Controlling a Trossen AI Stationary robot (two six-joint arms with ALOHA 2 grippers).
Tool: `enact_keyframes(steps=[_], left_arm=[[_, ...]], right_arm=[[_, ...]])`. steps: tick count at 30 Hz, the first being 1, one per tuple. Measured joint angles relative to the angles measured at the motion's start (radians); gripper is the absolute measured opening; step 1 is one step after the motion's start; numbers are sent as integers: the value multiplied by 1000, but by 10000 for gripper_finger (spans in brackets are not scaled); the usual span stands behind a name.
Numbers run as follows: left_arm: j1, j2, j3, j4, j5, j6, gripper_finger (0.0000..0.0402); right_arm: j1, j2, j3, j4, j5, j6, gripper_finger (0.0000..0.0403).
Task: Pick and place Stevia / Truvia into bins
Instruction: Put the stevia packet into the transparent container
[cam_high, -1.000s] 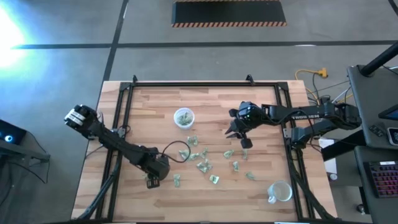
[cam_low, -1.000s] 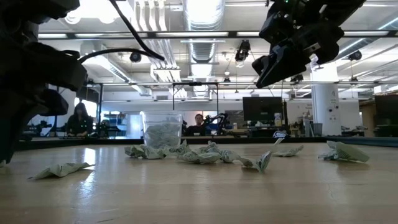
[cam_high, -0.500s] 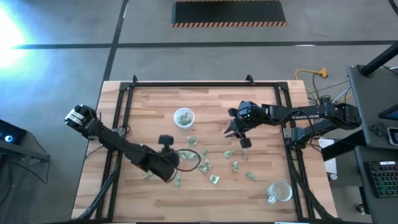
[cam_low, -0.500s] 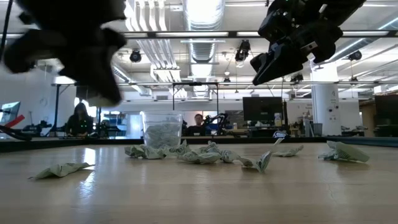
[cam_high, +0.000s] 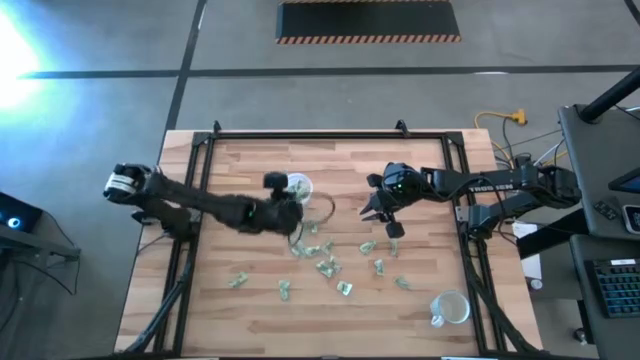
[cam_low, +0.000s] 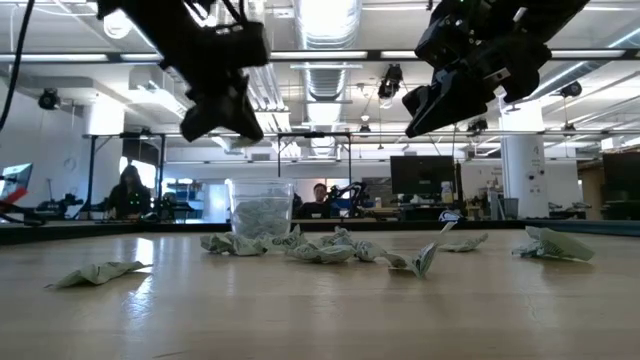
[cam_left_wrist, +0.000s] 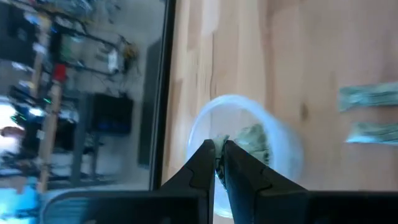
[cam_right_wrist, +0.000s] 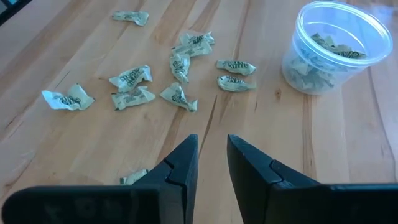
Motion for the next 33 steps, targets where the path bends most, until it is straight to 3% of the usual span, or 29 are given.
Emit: enact_keyframes(steps=[6, 12, 25, 33], left_arm=[[172, -9, -14, 81, 208, 101, 11], [280, -9, -15, 97, 313, 138, 11], [336, -9, -15, 100, 400, 142, 14], [337, -9, -15, 100, 400, 142, 91]], right_arm=[[0, 0, -1, 0, 0, -1, 69], [0, 0, -3, 1, 0, -1, 71], [0, 0, -3, 7, 0, 0, 68], [0, 0, -3, 7, 0, 0, 76]])
